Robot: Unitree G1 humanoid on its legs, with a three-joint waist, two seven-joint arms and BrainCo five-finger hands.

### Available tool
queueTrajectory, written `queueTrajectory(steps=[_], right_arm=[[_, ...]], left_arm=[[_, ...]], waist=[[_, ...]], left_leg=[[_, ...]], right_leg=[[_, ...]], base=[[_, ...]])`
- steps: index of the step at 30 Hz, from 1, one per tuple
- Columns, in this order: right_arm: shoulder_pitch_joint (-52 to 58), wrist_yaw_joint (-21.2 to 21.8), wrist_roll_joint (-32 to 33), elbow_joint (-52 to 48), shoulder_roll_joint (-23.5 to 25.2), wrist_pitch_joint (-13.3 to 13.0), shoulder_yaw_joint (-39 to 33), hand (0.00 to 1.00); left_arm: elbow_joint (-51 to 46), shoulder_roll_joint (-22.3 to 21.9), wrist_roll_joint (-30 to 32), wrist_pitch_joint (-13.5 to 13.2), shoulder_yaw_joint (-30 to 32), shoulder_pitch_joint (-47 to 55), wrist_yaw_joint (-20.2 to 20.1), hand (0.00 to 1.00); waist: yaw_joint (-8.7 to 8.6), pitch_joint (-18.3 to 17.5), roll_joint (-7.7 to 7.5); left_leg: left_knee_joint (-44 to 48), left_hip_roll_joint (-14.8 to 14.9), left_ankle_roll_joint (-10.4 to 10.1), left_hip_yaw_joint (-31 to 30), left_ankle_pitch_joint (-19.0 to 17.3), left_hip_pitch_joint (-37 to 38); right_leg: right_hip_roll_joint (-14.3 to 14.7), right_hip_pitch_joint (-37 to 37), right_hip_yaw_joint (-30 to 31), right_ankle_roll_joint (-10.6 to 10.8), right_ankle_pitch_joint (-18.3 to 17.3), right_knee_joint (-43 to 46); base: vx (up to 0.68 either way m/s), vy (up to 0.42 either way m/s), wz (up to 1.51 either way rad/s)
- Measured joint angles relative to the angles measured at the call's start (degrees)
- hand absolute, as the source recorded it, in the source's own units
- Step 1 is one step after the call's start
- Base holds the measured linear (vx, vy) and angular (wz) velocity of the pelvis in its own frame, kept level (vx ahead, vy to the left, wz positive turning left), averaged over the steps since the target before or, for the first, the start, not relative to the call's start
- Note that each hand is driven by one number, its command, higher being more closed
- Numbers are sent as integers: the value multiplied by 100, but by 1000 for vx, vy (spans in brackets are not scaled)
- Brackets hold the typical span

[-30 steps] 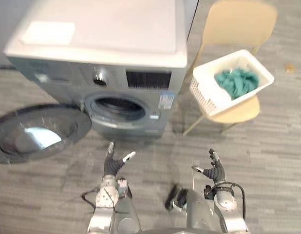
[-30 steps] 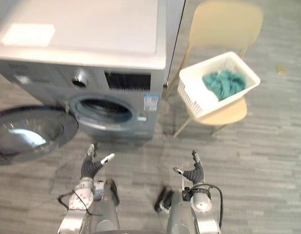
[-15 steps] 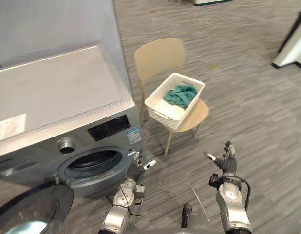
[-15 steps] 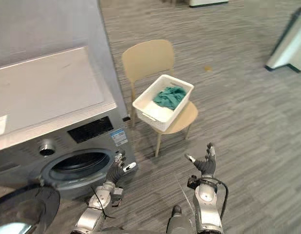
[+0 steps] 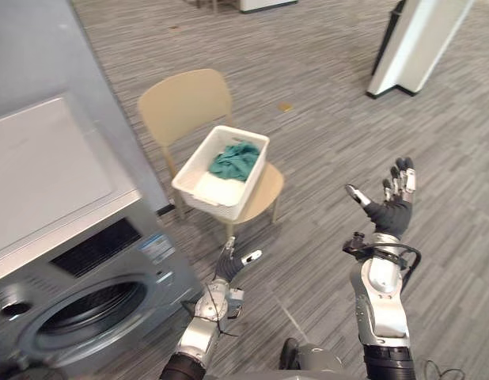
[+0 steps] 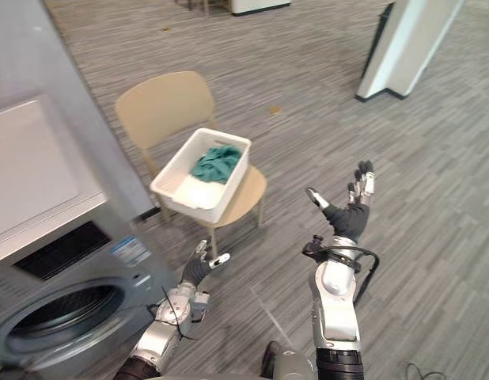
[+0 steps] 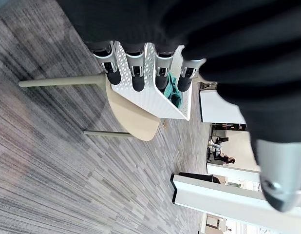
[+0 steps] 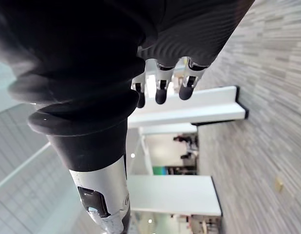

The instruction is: Pick up the laundry basket with both hands and put the clothes into the washing machine.

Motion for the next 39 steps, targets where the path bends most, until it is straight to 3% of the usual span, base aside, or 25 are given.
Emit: queueTrajectory(steps=[1,2,3,5,6,7,9,11,13,14,15,16,18,19,20,21,24,28,29,30,31,32,35,37,39], right_arm=[[-4,0,-83,-1,-10,1,61,0],[-1,-21,-181,-92,-137,4,79,0],[-5,-43,-196,-128,-219,3,68,0],[-53,-136,-303,-134,-447,6,24,0],[-53,-132,-379,-135,-525,19,-30,0],[-53,-130,-388,-135,-527,21,-29,0],[-63,-130,-390,-134,-556,20,-34,0],[-73,-134,-389,-133,-520,20,-22,0],[-116,-135,-395,-132,-471,24,6,0],[-199,-136,-400,-127,-429,30,92,0],[-218,-134,-403,-102,-413,31,146,0],[-212,-108,-405,-35,-249,42,366,0],[-214,-72,-404,-25,-136,41,484,0],[-213,16,-401,40,-3,35,582,0],[-209,105,-400,145,27,34,679,0],[-194,178,-401,186,20,32,736,0],[-180,331,-392,188,14,0,799,0],[-164,500,-340,189,-57,2,857,0],[-156,499,-341,189,-74,1,860,0],[-112,502,-347,187,-72,0,888,0],[-87,503,-346,183,-72,0,920,0],[-45,521,-354,174,-185,0,991,0],[-42,602,-356,48,-494,-12,1059,0],[-14,690,-447,-74,-595,-14,924,0],[163,754,-640,-195,-716,-54,644,0]], left_arm=[[0,20,-23,0,71,72,-11,0],[2,40,-43,-3,189,203,-40,0],[-5,4,-43,-9,188,252,-40,0],[-17,-91,-41,-26,199,421,-39,0],[-19,-140,-41,-33,206,548,-39,0],[-20,-143,-39,-40,206,605,-39,0],[-21,-168,3,-55,255,706,-38,0],[-34,-248,23,-56,481,716,-21,0],[-108,-270,48,-55,613,733,-5,0],[-193,-296,79,-51,673,809,28,0],[-213,-283,86,-47,681,850,50,0],[-212,-255,127,19,711,915,75,0],[-212,-222,131,50,692,914,70,0],[-211,-174,147,119,637,903,74,0],[-211,-103,262,186,558,885,76,0],[-214,-75,362,190,523,847,79,0],[-238,-60,463,177,552,687,88,0],[-177,-78,439,159,537,596,76,0],[-81,-72,445,142,538,591,80,0],[11,-48,459,143,545,605,87,0],[16,-23,460,141,551,628,88,0],[130,-160,460,153,565,636,90,0],[127,-385,453,146,584,743,86,0],[132,-398,455,141,557,717,69,0],[159,-411,458,137,602,658,70,0]], waist=[[22,0,-27],[116,37,5],[151,45,19],[245,64,4],[296,103,-33],[294,103,-24],[345,168,81],[490,178,90],[628,179,72],[733,174,61],[757,180,12],[738,177,-162],[730,209,-210],[722,216,-303],[698,209,-339],[658,213,-302],[577,173,-293],[588,164,-263],[592,132,-319],[593,49,-492],[595,2,-608],[610,-54,-470],[642,-144,-283],[564,-143,-286],[580,-111,-347]], left_leg=[[648,237,857,-144,393,-273],[1724,580,1415,-454,850,-749],[2069,584,1308,-570,769,-918],[2616,81,980,-961,424,-1409],[2505,-491,601,-1104,106,-1681],[2359,-688,504,-1071,13,-1720],[1452,-1433,310,-775,-281,-1925],[559,-1987,282,-685,-270,-2067],[-114,-2348,273,-612,-252,-2135],[-558,-2477,309,-613,-189,-2077],[-615,-2560,577,-672,-62,-1972],[-884,-2695,761,-640,-94,-1572],[-1019,-2704,759,-617,-160,-1302],[-1118,-2792,746,-703,-199,-1003],[-1271,-2898,751,-947,-206,-694],[-1389,-2926,750,-1153,-206,-501],[-1572,-2990,713,-1827,-186,-319],[-1470,-3000,382,-2796,-296,-317],[-1360,-3003,177,-3099,-415,-334],[-1275,-3046,-13,-3393,-525,-355],[-1237,-3080,-129,-3523,-600,-365],[-1084,-2858,-331,-3867,-715,-458],[-1426,-2408,-805,-4390,-467,-726],[-1615,-2258,-910,-4503,-175,-916],[-1688,-2121,-708,-3758,223,-1189]], right_leg=[[175,153,66,-87,-41,-110],[407,563,185,-246,-62,-424],[465,691,256,-272,-71,-513],[496,985,452,-323,-65,-769],[494,1177,595,-344,-51,-1000],[501,1234,636,-346,-50,-1068],[626,1498,858,-380,-58,-1424],[693,1615,1043,-437,-95,-1637],[734,1784,1229,-341,-82,-1780],[769,1910,1313,-197,-162,-1809],[748,1986,1365,-104,-236,-1776],[551,1842,1274,316,-495,-908],[365,1342,1136,662,-594,518],[55,826,1010,1153,-555,1977],[-212,516,991,1142,-635,2856],[-380,407,902,984,-718,3093],[-701,58,1149,652,-899,2508],[-682,-77,2822,627,-713,466],[-686,6,3151,703,-394,-32],[-766,83,3170,687,148,-448],[-803,102,3096,877,402,-552],[-694,307,2729,1065,246,-553],[-356,386,1938,839,181,-648],[-299,408,1431,681,146,-706],[-374,541,936,594,117,-794]], base=[[270,-350,-56],[270,-347,-51],[275,-297,-51],[309,-243,-43],[267,-159,-39],[259,-119,-43],[250,-67,-36],[219,1,-44],[326,5,-56],[327,-3,-61],[491,19,-40],[512,31,-17],[433,25,4],[423,-1,36],[488,-13,70],[386,-23,98],[375,-86,124],[270,-212,132],[249,-340,142],[249,-388,147],[261,-488,147],[228,-496,110],[136,-482,110],[28,-290,131],[-19,-194,144]])
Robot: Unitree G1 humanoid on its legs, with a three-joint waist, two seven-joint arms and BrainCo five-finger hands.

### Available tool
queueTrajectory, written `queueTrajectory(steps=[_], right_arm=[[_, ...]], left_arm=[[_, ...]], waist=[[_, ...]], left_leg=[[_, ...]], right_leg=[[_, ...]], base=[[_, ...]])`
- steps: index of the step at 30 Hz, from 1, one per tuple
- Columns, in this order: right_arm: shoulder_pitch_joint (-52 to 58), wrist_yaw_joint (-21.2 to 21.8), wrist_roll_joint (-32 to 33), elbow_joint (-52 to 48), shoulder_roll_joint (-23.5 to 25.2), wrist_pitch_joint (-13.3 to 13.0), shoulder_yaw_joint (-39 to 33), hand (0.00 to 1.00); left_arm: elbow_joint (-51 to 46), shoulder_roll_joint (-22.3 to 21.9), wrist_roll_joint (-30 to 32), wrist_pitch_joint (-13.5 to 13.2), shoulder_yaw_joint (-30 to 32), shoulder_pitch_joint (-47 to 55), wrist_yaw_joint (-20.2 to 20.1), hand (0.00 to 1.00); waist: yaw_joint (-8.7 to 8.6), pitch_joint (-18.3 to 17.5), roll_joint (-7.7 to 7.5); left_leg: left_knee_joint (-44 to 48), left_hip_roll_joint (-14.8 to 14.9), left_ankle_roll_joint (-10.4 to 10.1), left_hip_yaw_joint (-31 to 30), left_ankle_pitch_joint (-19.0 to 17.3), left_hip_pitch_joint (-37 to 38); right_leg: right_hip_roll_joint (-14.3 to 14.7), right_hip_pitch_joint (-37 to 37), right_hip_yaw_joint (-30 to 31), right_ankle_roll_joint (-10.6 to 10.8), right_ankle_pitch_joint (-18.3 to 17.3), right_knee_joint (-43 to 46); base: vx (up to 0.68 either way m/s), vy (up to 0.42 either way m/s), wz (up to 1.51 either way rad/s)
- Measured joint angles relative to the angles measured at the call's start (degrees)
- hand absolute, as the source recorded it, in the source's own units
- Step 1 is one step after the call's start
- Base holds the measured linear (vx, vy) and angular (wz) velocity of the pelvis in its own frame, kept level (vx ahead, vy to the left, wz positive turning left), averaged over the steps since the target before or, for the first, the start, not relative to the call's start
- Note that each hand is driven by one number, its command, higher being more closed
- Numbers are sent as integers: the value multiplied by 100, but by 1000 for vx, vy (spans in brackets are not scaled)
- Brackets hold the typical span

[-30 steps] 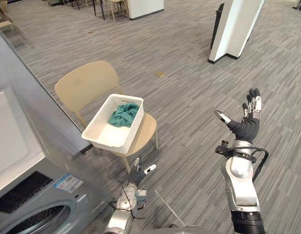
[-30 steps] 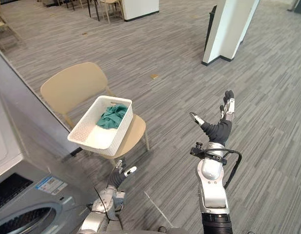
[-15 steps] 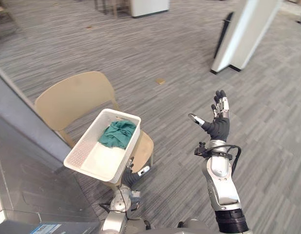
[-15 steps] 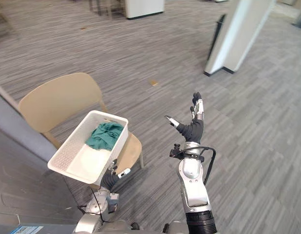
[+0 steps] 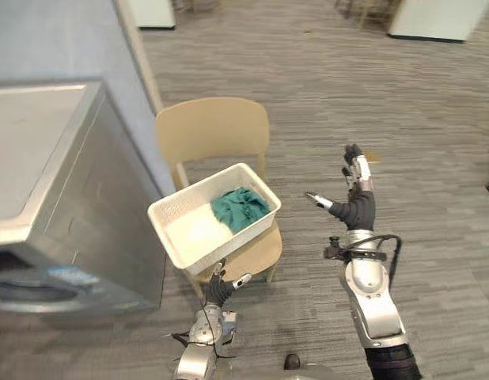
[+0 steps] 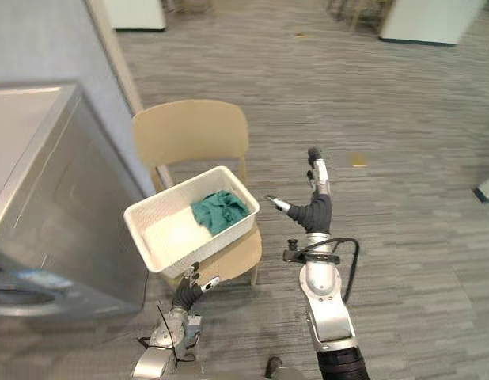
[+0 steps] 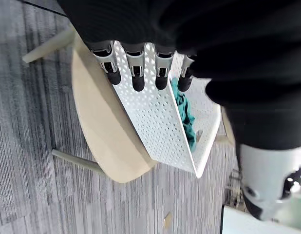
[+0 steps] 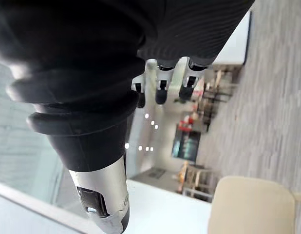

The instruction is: Pick up the laundry basket with both hands and put the clothes into the washing machine.

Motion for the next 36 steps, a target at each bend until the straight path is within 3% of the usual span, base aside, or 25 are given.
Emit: queueTrajectory(steps=[2,4,5,7,8,11,14,16,20,22,29,36], right_arm=[[124,19,-215,0,-131,-9,-234,0],[149,106,-402,65,-341,-11,-389,0],[168,171,-475,163,-483,-11,-479,0],[202,295,-633,438,-778,-11,-695,0],[193,375,-676,596,-879,-8,-771,0],[105,567,-970,831,-1103,-9,-799,0],[-386,790,-1410,1516,-1666,27,-763,0],[-970,884,-1573,2101,-2010,111,-663,0],[-2205,903,-1750,3294,-2525,241,-416,0],[-2412,904,-1804,3487,-2701,354,-386,0],[-3018,898,-2017,3960,-3078,468,-309,0],[-4401,876,-2217,4889,-3486,622,356,0]], left_arm=[[51,70,2,-22,74,-25,4,0],[58,174,10,-25,92,23,-4,0],[58,177,19,-27,89,75,-19,0],[59,196,88,-72,51,195,-138,0],[57,284,193,-105,54,236,-221,0],[41,527,293,-153,101,305,-287,0],[-91,751,353,-164,281,349,-425,0],[-338,882,348,-246,291,400,-554,0],[-662,984,214,-445,461,377,-625,0],[-659,984,211,-468,554,416,-603,0],[-459,891,212,-499,1097,343,-424,0],[-190,874,-86,-497,1250,-85,-179,0]], waist=[[6,49,-100],[-2,97,-91],[-17,123,-85],[-10,100,-29],[-3,109,-96],[3,172,-234],[35,321,-252],[27,657,-219],[161,1130,-203],[187,1152,-203],[151,1549,-210],[166,2019,-201]], left_leg=[[-257,210,550,1804,380,-3],[-46,440,764,2479,226,-99],[93,537,770,2653,222,-117],[-123,475,458,2707,324,-132],[-349,326,352,2696,399,-139],[-787,60,410,2696,650,-259],[-970,-144,568,2661,957,-511],[-1003,-258,683,2667,1099,-582],[-1013,-305,770,2760,1171,-905],[-1119,-337,799,2783,1250,-1041],[-1596,-438,836,2974,1534,-1209],[-1734,-422,845,2985,1691,-1424]], right_leg=[[-152,193,-542,-117,18,-133],[-170,327,-904,-139,19,-236],[-182,435,-1057,-140,20,-314],[-242,528,-1269,-99,38,-425],[-330,518,-1334,-81,72,-515],[-477,381,-1438,-29,226,-711],[-587,110,-1519,115,470,-792],[-681,44,-1573,185,564,-794],[-744,-348,-1457,212,755,-825],[-745,-514,-1453,209,840,-914],[-768,-895,-1294,229,1117,-1178],[-699,-1098,-1291,191,1314,-1393]], base=[[-55,-106,131],[-51,-33,101],[-57,22,100],[-76,109,67],[-89,173,49],[-57,157,39],[-1,139,20],[-17,121,13],[-34,82,-11],[-3,52,-6],[8,36,-14],[4,14,-3]])
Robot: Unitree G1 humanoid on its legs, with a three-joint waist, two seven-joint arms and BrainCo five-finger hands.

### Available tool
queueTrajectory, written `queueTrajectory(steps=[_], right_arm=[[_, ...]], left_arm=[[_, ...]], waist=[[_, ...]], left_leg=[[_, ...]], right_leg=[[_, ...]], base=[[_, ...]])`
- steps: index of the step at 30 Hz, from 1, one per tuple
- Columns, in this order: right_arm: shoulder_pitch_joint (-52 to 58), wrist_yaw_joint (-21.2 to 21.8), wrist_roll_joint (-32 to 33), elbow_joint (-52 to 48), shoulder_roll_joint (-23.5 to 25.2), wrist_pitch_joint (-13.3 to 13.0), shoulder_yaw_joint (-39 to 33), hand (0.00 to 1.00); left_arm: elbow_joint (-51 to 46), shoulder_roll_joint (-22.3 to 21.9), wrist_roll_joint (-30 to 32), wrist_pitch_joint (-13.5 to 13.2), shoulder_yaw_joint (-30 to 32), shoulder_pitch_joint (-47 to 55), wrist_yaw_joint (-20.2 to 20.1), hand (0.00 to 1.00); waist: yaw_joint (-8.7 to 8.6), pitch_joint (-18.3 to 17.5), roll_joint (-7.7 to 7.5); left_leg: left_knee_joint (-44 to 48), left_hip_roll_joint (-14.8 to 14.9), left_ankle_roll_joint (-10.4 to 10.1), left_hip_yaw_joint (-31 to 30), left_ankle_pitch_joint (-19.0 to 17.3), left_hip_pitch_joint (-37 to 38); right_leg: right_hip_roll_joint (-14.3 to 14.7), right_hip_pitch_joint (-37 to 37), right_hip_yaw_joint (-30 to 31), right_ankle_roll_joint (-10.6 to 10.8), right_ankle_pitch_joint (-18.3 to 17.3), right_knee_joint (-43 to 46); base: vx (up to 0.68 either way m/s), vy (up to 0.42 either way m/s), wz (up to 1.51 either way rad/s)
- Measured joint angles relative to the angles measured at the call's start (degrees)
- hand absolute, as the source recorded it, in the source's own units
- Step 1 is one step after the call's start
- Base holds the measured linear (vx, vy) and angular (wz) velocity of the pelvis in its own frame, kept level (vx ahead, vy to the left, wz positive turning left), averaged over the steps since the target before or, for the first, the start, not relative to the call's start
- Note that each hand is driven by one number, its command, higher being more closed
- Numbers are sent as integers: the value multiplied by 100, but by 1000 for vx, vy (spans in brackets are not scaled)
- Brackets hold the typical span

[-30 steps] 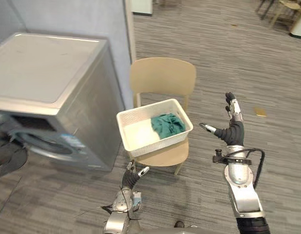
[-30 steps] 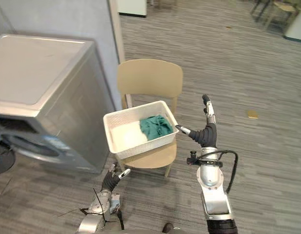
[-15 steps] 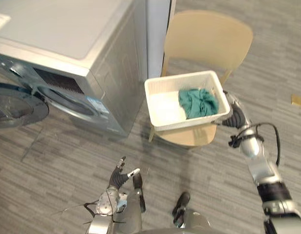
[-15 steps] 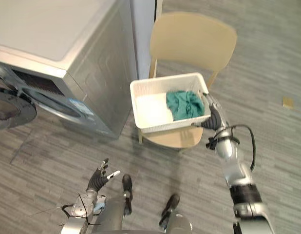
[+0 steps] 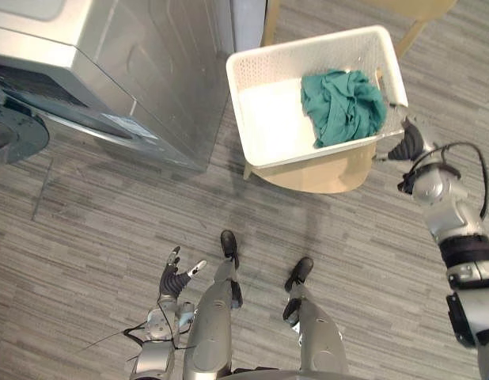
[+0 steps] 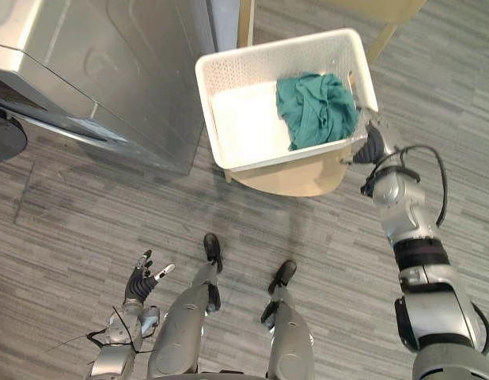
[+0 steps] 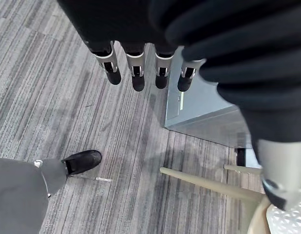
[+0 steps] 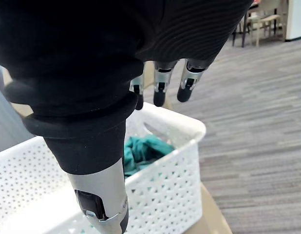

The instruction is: Pick up the laundry basket with both hands and put the clothes into the washing machine.

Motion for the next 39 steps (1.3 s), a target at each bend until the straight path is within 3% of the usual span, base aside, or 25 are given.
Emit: queueTrajectory(steps=[7,16,21,28,39], right_arm=[[-608,19,-40,208,-131,69,673,0],[-860,12,-252,203,-253,159,823,0],[-973,15,-245,537,-290,222,848,0],[-1788,11,-172,2030,-361,229,1263,0],[-2218,50,93,2135,-843,141,1891,0]], left_arm=[[47,-106,-609,-22,103,-283,199,0],[265,-77,-822,-23,156,-772,347,0],[295,-39,-1059,-43,172,-895,419,0],[352,10,-1534,-213,143,-894,435,0],[-264,-393,-1732,-374,25,-894,367,0]], waist=[[143,16,-17],[141,403,-376],[155,412,-390],[213,415,-387],[266,456,-338]], left_leg=[[-4,47,-20,1,37,-133],[-404,39,-27,-88,322,-179],[-404,27,-23,-250,378,-331],[-506,52,-41,-348,480,-553],[-504,95,-55,-375,512,-947]], right_leg=[[86,-96,-5,-15,69,-107],[141,-241,-99,-81,118,-140],[162,-286,-261,-81,118,-169],[223,-468,-366,-105,136,-202],[270,-797,-511,-119,162,-228]], base=[[5,6,-2],[-14,34,3],[17,36,15],[4,38,4],[40,46,1]])
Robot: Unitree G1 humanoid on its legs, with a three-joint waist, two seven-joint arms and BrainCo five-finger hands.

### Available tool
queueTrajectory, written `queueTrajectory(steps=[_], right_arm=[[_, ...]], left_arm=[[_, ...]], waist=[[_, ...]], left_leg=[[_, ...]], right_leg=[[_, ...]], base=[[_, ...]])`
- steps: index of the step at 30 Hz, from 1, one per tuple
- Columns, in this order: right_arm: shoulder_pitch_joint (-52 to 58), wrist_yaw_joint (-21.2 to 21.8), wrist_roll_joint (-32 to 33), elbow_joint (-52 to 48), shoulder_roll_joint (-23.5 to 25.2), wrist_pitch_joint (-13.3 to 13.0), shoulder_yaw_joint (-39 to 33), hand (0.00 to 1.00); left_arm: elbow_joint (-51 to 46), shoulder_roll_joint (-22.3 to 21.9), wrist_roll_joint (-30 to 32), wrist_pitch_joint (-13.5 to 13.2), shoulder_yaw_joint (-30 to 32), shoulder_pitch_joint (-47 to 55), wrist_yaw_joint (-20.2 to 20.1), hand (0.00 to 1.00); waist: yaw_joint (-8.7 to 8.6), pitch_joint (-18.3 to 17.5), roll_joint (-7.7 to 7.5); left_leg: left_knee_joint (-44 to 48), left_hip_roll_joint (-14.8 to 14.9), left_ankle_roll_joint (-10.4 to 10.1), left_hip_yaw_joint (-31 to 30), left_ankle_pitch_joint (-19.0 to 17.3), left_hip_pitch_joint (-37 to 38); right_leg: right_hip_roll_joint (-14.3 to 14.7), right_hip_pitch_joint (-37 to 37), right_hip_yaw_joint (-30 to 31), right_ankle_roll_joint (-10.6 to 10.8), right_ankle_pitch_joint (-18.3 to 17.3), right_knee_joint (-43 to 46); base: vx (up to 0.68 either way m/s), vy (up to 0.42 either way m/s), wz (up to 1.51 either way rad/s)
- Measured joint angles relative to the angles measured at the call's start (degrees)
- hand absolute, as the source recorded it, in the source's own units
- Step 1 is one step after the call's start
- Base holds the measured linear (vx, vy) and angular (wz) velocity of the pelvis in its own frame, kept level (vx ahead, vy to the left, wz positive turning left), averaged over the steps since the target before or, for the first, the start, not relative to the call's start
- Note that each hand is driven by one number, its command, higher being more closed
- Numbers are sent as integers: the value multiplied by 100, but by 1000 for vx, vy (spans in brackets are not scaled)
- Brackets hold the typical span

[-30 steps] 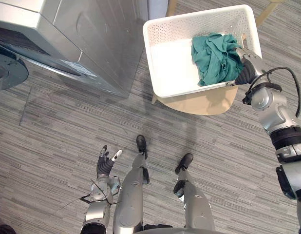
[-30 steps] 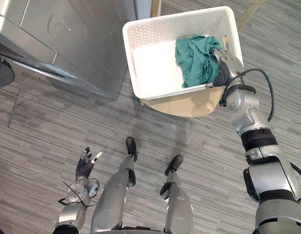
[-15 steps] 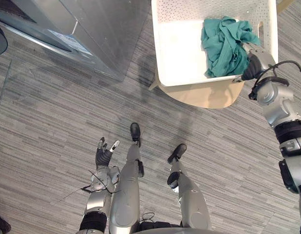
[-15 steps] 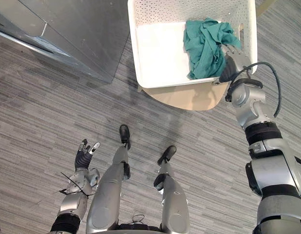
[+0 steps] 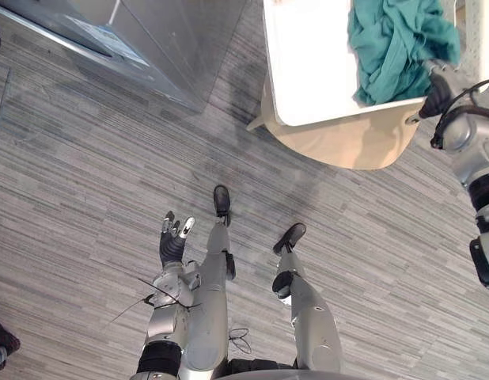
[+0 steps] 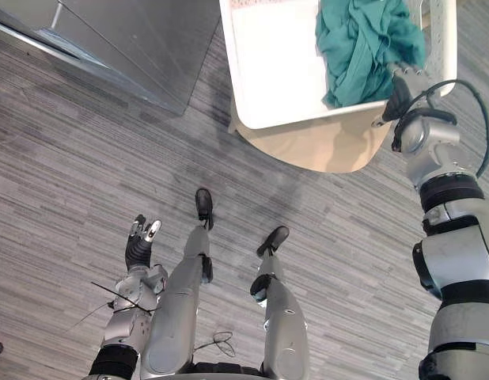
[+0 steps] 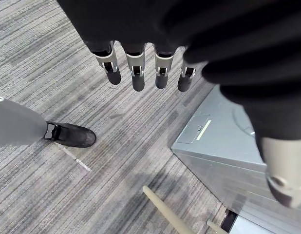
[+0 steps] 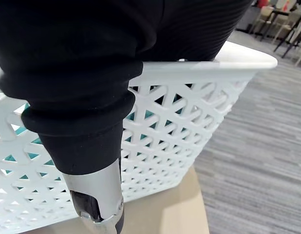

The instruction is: Pick up the laundry basket with both hands and put the clothes into the washing machine.

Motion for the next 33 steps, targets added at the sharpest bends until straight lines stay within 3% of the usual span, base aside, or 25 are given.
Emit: queueTrajectory(steps=[6,10,16,20,27,33], right_arm=[[21,83,186,-227,-13,-38,20,0],[398,124,241,-944,-52,-27,12,0],[1601,622,460,-2146,73,-215,120,0],[2184,1093,1156,-2318,123,-282,49,0],[3469,2553,3134,-2910,122,-164,227,0],[3414,2677,3476,-2701,121,-100,280,0]], left_arm=[[-68,-87,-34,-8,0,0,-53,0],[-56,-215,-33,-1,2,-1,-53,0],[186,-153,17,52,5,-2,-59,0],[458,107,50,167,15,1,-128,0],[733,681,245,292,27,65,-505,0],[757,829,246,297,6,65,-566,0]], waist=[[1,-7,15],[3,-9,17],[55,-20,34],[62,-46,24],[194,-317,-233],[189,-429,-350]], left_leg=[[1,79,-28,25,16,-16],[82,125,-31,82,14,-19],[340,160,-64,65,-11,352],[316,191,-146,17,-92,569],[301,241,-188,-84,-160,807],[221,195,-176,-94,-144,815]], right_leg=[[60,-31,-24,-3,-2,15],[77,-40,0,-3,-2,50],[85,470,10,-43,-36,44],[138,690,17,-86,-104,53],[177,904,1,-127,-179,157],[151,886,-4,-128,-176,157]], base=[[55,32,-4],[59,48,-5],[48,35,7],[-17,51,5],[-9,31,4],[4,11,1]])
